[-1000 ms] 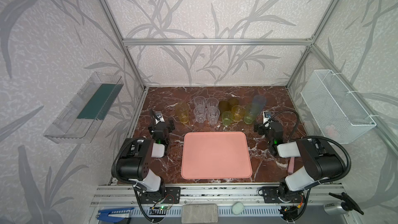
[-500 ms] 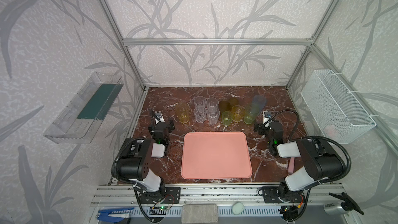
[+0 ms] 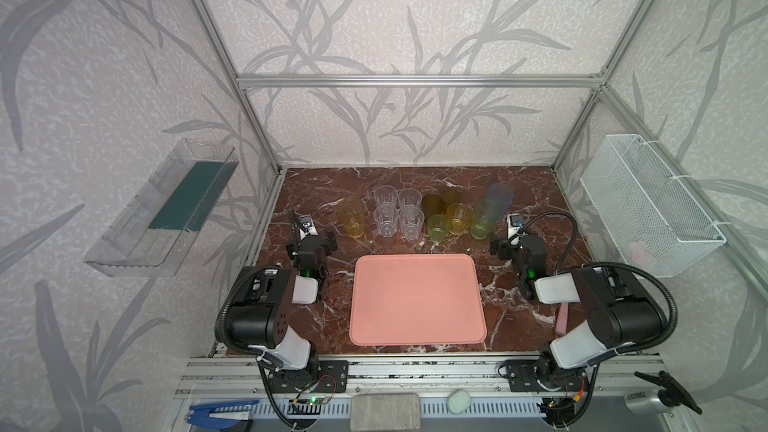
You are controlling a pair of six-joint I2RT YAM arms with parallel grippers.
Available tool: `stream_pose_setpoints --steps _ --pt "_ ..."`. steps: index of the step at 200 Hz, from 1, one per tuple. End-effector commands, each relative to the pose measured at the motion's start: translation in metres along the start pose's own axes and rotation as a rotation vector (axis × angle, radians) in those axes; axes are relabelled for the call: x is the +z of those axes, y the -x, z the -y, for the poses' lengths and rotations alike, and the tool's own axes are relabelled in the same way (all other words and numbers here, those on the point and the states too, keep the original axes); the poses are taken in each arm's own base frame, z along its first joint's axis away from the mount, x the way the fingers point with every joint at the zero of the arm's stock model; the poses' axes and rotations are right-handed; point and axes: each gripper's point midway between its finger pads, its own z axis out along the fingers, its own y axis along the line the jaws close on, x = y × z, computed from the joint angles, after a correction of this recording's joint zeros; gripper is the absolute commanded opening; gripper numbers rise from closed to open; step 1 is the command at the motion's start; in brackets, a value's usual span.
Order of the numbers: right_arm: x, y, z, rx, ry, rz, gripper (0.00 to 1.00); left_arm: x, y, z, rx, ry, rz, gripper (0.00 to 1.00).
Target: Place the glasses into the tray
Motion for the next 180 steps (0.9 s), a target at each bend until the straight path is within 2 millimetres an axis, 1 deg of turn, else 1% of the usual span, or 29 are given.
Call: stream_pose_setpoints --steps 1,16,35,52,70,101,117,132,139,141,164,180 --pt "0.003 0.012 0.001 -0.002 -0.009 0.042 0.99 0.0 0.011 0.004 0.015 -0.006 0.045 0.99" --pt "-0.001 0.014 -0.004 -0.033 -0.013 0.067 0.99 -0.004 0.014 0.003 0.016 0.005 0.059 0.99" --pt "-0.007 0.018 -0.007 -0.052 -0.025 0.101 0.99 -0.012 0.023 -0.005 0.005 0.047 0.084 0.99" --pt "-0.015 0.025 -0.004 -0.049 -0.035 0.113 0.99 -0.021 0.034 -0.007 0.009 0.061 0.099 0.99" --pt "-0.024 0.036 -0.002 -0.047 -0.04 0.126 0.99 -0.029 0.041 -0.001 0.039 0.023 0.109 0.99" --pt "-0.036 0.048 0.008 -0.031 -0.096 0.154 0.99 -0.043 0.061 -0.004 0.028 0.077 0.133 0.99" --pt "-0.04 0.056 0.02 0.0 -0.158 0.136 0.99 -0.049 0.068 -0.005 -0.003 0.073 0.13 0.99" --pt "-0.045 0.063 0.026 0.071 -0.182 0.121 0.99 -0.053 0.067 -0.007 -0.006 0.074 0.093 0.99" --pt "-0.048 0.07 0.025 0.096 -0.168 0.139 0.99 -0.056 0.069 -0.009 -0.017 0.084 0.079 0.99" --pt "-0.048 0.066 0.024 0.093 -0.162 0.119 0.99 -0.057 0.069 -0.01 -0.021 0.088 0.076 0.99" --pt "-0.056 0.07 0.021 0.125 -0.124 0.085 0.99 -0.069 0.077 -0.023 -0.103 0.13 0.079 0.99" --pt "-0.06 0.074 0.017 0.174 -0.093 0.041 0.99 -0.078 0.084 -0.026 -0.158 0.115 0.101 0.99"
